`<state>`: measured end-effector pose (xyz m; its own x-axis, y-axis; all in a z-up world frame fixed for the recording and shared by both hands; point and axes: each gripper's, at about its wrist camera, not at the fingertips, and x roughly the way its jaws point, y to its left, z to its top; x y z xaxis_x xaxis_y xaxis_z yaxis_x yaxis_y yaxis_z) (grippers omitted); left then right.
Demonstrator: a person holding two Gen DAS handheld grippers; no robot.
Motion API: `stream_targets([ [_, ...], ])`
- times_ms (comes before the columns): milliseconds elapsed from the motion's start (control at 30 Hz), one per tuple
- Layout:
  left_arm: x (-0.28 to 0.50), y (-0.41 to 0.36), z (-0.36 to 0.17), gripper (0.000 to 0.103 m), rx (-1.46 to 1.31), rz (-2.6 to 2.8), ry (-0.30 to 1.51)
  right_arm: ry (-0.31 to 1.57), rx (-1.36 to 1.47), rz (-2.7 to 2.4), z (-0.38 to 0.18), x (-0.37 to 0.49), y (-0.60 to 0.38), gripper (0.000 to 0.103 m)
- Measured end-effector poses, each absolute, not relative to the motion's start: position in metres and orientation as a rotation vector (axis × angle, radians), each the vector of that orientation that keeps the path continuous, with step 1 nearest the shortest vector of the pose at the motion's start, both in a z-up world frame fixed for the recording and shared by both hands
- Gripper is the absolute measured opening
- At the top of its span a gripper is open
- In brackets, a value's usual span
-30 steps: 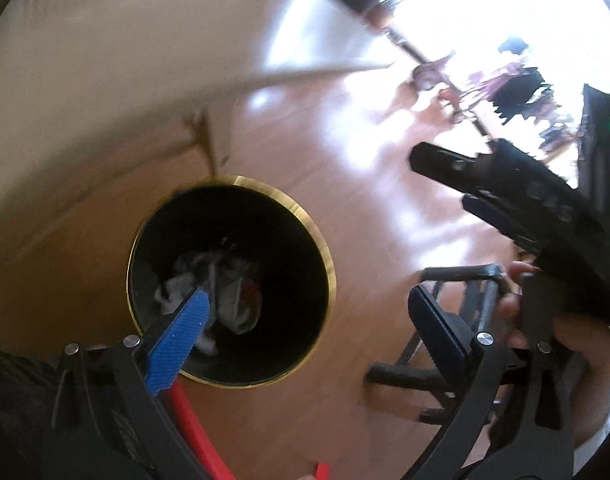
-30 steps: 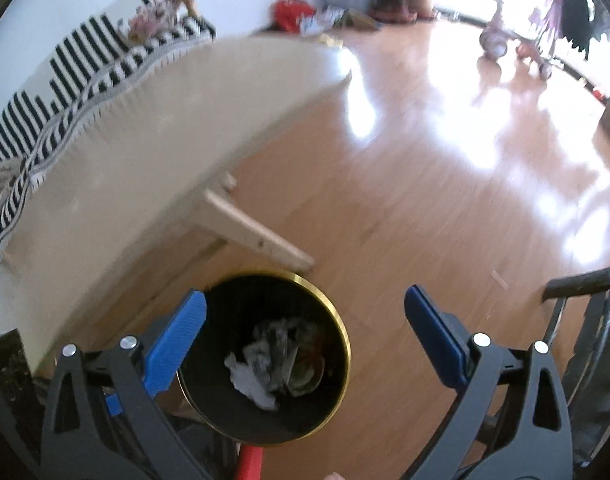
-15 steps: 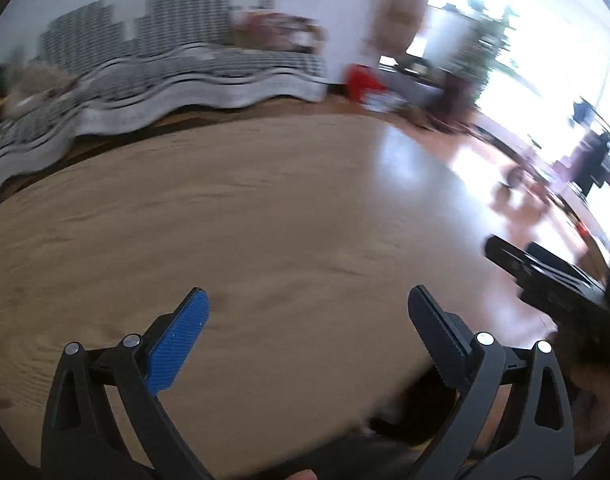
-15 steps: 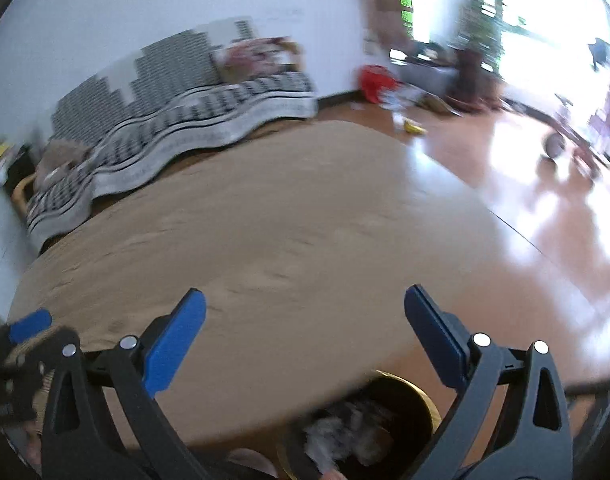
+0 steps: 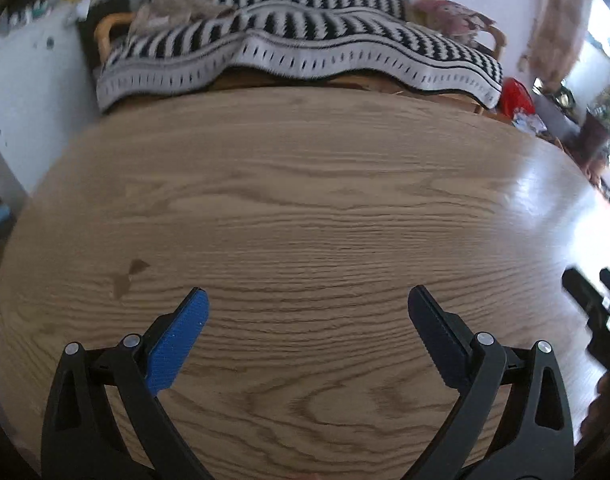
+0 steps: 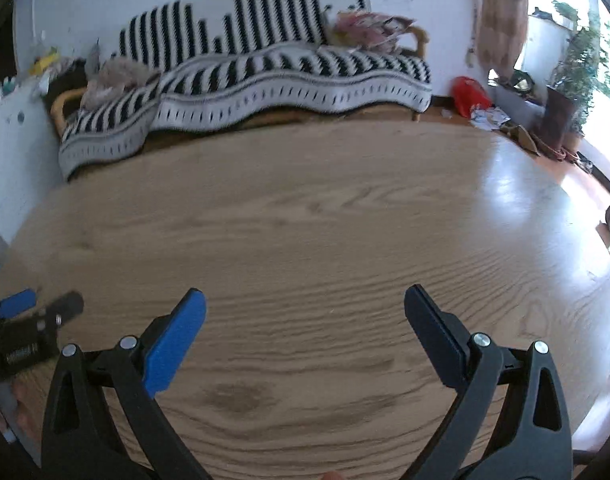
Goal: Collect trash
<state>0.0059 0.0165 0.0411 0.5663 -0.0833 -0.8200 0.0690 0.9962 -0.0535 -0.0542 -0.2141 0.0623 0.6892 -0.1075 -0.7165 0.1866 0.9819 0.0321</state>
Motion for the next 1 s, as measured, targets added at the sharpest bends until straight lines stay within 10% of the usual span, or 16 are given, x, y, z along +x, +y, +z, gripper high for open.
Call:
stream_targets([
  [1000, -0.007, 0.004, 0.048, 0.097, 0.095, -0.037, 0.918, 0.824, 0.099, -0.162, 0.053, -0.061, -0.223, 0.096],
])
